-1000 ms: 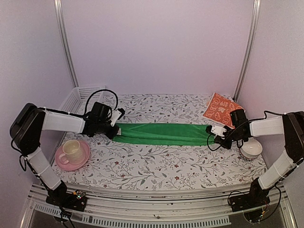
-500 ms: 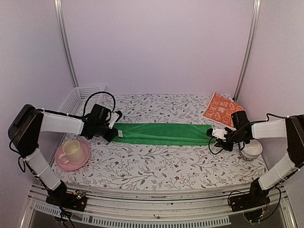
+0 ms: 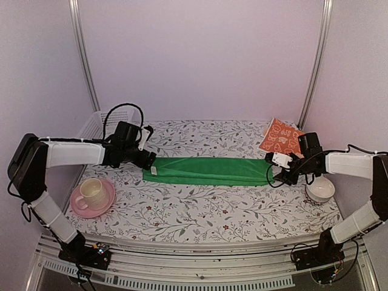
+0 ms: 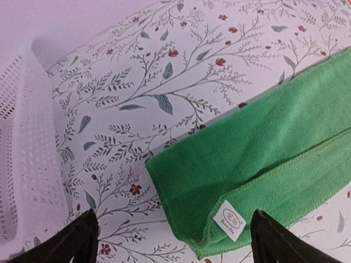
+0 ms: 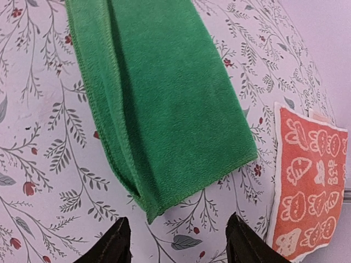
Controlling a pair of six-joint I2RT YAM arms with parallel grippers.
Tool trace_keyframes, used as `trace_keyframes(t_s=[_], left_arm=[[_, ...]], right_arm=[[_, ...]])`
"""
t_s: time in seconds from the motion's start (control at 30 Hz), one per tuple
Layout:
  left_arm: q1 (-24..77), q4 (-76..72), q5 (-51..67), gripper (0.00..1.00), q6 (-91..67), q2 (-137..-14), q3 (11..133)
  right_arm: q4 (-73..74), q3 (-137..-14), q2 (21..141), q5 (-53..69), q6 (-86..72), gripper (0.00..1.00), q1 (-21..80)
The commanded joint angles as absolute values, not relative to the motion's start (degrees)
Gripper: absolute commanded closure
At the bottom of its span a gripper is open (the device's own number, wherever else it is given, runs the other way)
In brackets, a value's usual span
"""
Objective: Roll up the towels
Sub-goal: Fold the towel at the center of the board.
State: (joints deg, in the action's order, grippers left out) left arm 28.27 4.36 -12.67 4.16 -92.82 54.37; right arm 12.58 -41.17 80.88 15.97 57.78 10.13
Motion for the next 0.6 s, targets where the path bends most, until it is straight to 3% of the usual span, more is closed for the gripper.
trace_keyframes(t_s=[0.0,0.23,0.57], left_arm=[[29.1,6.3,-16.0,0.03,3.4,-98.0,61.1],[29.2,10.6,-21.4,0.03,3.8,-106.9,67.8],[29.3,11.5,-18.8,0.06,2.8,-103.3,62.8]], right_arm=[[11.2,-45.2,80.4,12.8,51.6,0.35,12.8],[8.3,-47.5,85.5,1.8,45.2,0.29,18.8],[9.9,-44.6,88.7,1.9,47.4,0.3,20.7]])
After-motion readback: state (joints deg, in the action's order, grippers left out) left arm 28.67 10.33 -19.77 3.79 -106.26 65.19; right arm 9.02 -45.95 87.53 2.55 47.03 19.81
